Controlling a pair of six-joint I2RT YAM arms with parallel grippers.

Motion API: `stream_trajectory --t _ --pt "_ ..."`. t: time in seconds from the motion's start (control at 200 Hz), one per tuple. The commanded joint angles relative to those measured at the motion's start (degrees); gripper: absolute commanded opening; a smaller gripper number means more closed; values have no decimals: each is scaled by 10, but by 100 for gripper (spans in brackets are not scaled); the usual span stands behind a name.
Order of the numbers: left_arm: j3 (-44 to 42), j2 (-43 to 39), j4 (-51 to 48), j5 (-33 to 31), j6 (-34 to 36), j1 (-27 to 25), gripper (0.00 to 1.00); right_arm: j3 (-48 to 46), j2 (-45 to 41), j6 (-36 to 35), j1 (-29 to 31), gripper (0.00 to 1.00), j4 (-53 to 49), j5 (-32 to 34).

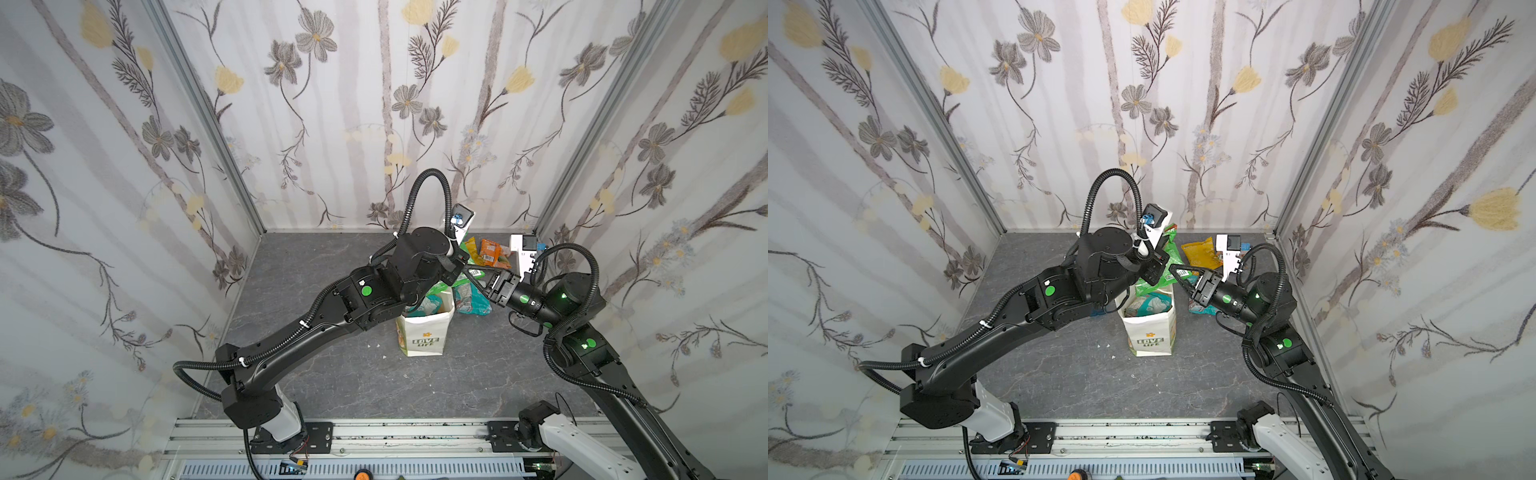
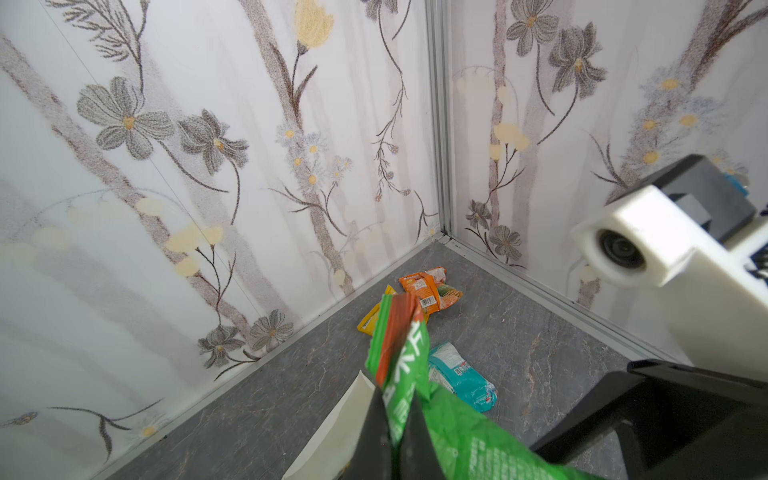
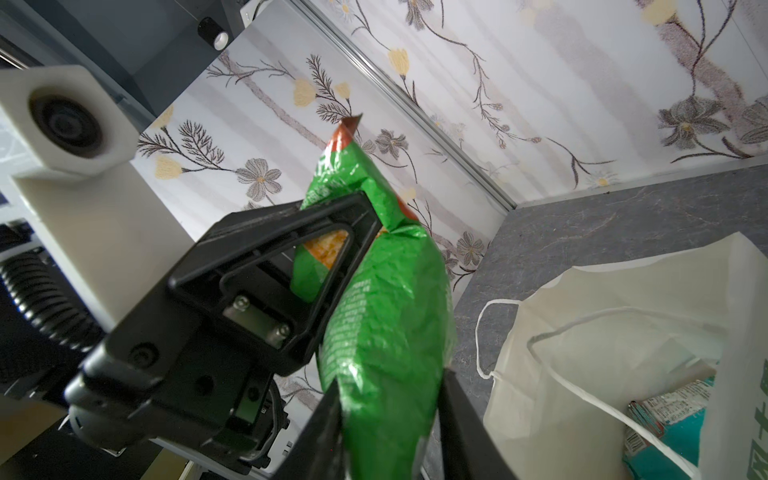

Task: Take the snacks out of the paper bag
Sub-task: 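Lift the green chip bag with the left gripper while the right gripper grasps it, then carry the green chip bag with the right gripper while the left gripper withdraws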

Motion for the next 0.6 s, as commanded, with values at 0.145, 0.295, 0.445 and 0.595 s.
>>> stream_trajectory --t 0.145,0.295,0.445,0.595 --pt "11 -3 22 -17 -16 -1 6 1 4 7 0 7 22 9" --pt "5 -17 22 -12 -28 -1 27 12 6 -6 -2 0 5 15" --pt "-21 -50 32 8 -42 -2 42 30 14 -21 -22 0 -10 12" --pt "-59 -95 35 32 -53 -1 52 48 33 -30 -69 0 -11 -17"
